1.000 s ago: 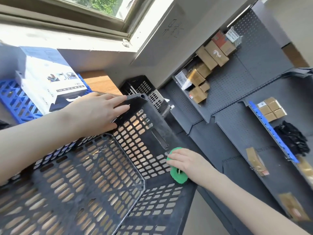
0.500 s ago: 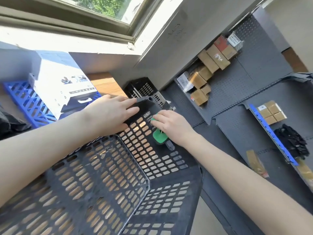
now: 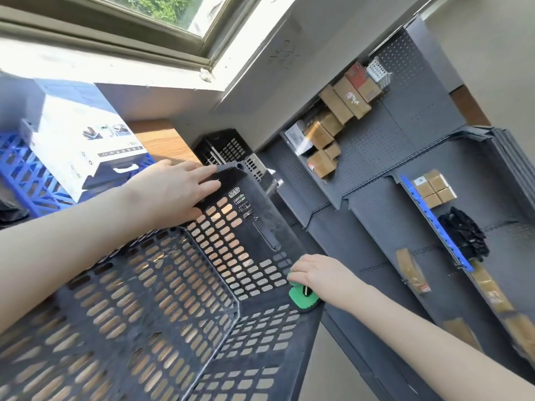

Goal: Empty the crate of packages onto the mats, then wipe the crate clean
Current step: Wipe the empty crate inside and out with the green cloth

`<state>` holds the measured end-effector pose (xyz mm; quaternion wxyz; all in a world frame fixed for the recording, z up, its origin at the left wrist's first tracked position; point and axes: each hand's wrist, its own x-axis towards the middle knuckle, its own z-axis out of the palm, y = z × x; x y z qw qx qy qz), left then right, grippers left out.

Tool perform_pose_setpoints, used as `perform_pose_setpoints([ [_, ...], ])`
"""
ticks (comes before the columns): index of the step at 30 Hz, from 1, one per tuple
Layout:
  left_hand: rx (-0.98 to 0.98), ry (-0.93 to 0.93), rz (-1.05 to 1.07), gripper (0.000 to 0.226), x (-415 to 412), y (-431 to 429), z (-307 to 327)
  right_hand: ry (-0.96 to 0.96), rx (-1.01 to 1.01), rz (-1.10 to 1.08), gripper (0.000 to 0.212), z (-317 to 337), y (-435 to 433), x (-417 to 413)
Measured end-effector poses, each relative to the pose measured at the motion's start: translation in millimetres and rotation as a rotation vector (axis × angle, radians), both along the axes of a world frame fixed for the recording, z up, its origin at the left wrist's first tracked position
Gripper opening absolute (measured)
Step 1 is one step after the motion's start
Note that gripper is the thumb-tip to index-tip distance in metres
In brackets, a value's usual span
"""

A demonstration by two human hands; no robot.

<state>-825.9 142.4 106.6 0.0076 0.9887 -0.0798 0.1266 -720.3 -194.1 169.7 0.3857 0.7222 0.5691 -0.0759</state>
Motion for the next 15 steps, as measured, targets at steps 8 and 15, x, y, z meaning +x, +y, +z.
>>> perform_pose_setpoints([
  [8,0.018,-0.015,-0.016,0.062,4,0,-4,0.02,-0.175,-0.039,0.033,-67,11,-3],
  [15,-0.006,-0.044,-0.012,0.061,7,2,-10,0.082,-0.354,-0.029,0.023,-110,40,0],
])
